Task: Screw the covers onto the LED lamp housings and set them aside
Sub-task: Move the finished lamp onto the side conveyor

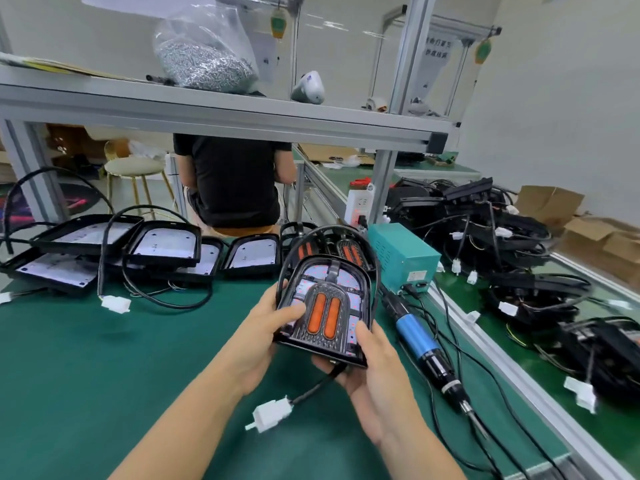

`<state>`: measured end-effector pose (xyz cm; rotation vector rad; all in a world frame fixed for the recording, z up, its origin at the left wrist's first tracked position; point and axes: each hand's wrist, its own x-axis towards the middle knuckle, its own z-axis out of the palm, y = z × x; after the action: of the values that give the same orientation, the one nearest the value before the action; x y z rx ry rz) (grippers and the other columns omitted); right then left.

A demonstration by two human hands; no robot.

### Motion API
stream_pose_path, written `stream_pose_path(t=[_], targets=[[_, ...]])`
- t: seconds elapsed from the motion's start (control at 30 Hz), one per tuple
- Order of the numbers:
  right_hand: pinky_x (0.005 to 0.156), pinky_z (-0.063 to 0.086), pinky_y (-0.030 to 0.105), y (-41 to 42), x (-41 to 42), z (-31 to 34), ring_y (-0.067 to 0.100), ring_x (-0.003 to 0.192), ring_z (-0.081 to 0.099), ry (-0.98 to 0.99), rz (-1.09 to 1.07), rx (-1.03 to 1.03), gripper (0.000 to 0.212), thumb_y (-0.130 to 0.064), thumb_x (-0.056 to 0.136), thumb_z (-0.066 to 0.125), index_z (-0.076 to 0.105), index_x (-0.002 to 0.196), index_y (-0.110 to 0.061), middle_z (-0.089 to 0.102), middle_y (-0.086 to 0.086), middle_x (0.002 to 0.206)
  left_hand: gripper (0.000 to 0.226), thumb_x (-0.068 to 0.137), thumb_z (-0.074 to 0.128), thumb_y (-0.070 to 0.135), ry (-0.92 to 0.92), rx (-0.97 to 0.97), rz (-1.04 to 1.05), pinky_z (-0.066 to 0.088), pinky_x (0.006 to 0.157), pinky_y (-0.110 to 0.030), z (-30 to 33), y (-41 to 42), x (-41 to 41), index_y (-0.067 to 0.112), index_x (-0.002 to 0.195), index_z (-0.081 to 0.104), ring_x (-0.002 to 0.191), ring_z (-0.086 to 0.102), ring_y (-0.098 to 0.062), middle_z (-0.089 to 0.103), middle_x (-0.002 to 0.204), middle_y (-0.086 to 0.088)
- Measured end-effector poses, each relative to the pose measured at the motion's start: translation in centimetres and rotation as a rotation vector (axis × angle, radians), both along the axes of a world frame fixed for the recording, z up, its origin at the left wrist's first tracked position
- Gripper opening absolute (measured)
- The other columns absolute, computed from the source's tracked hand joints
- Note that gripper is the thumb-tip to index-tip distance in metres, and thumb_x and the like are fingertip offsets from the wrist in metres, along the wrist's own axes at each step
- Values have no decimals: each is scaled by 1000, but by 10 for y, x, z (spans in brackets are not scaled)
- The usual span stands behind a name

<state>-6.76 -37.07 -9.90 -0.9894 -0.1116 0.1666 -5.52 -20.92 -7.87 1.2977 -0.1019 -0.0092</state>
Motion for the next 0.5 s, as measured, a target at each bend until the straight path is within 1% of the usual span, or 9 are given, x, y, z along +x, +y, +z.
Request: stream_pose_path(t=[0.07, 0.13, 0.2, 0.27, 0.37, 0.4, 0.47, 0.5], targets=[[69, 60, 40, -10, 0, 3, 25, 91, 69, -9, -60, 21, 29, -19, 100, 47, 58, 126, -11, 70, 15, 115, 54, 79, 65, 21, 4, 11, -98, 43, 96, -42, 1, -7, 0, 28, 131, 50, 109, 61, -20, 65, 123, 1], [71, 60, 40, -23, 0, 5, 25, 93, 68, -32, -109, 11, 30, -21, 100, 47, 58, 127, -12, 69, 15, 116, 57, 80, 66, 26, 35, 15, -179, 42, 98, -47, 1, -15, -1, 33, 133, 47, 108, 59, -18, 63, 127, 3], [75, 60, 42, -35, -3, 8, 24, 95, 68, -56, -143, -23, 30, -23, 100, 47, 59, 126, -15, 70, 13, 116, 52, 85, 66, 23, 43, 0, -236, 46, 94, -44, 1, -24, 2, 32, 133, 49, 106, 60, -17, 63, 127, 3], [75, 60, 42, -49, -6, 9, 24, 95, 69, -68, -179, -39, 30, -24, 100, 47, 60, 126, -17, 70, 11, 116, 46, 87, 59, 18, 50, -31, -264, 49, 89, -39, 3, -36, 7, 27, 131, 53, 103, 61, -16, 64, 126, 0], [71, 60, 39, -71, -9, 11, 21, 92, 69, -69, -261, -51, 30, -24, 100, 47, 59, 126, -16, 71, 11, 114, 41, 91, 51, 9, 68, -60, -301, 44, 101, -42, 6, -63, 17, 21, 130, 55, 107, 61, -20, 65, 123, -3], [71, 60, 39, -79, -9, 12, 21, 91, 69, -68, -291, -55, 30, -24, 100, 46, 58, 127, -16, 71, 11, 114, 40, 92, 50, 8, 71, -60, -317, 44, 103, -42, 7, -73, 20, 20, 129, 55, 107, 61, -20, 66, 123, -4], [73, 60, 40, -96, -10, 15, 21, 92, 69, -66, -347, -61, 31, -24, 101, 45, 57, 128, -17, 71, 11, 114, 39, 91, 50, 6, 77, -62, -346, 50, 97, -36, 10, -95, 28, 18, 128, 56, 105, 63, -17, 67, 121, -3], [74, 60, 41, -104, -10, 16, 22, 93, 69, -66, -376, -64, 31, -25, 101, 45, 57, 129, -17, 71, 11, 114, 39, 91, 49, 5, 85, -67, -356, 54, 90, -33, 11, -106, 32, 17, 128, 56, 104, 63, -17, 67, 120, -3]])
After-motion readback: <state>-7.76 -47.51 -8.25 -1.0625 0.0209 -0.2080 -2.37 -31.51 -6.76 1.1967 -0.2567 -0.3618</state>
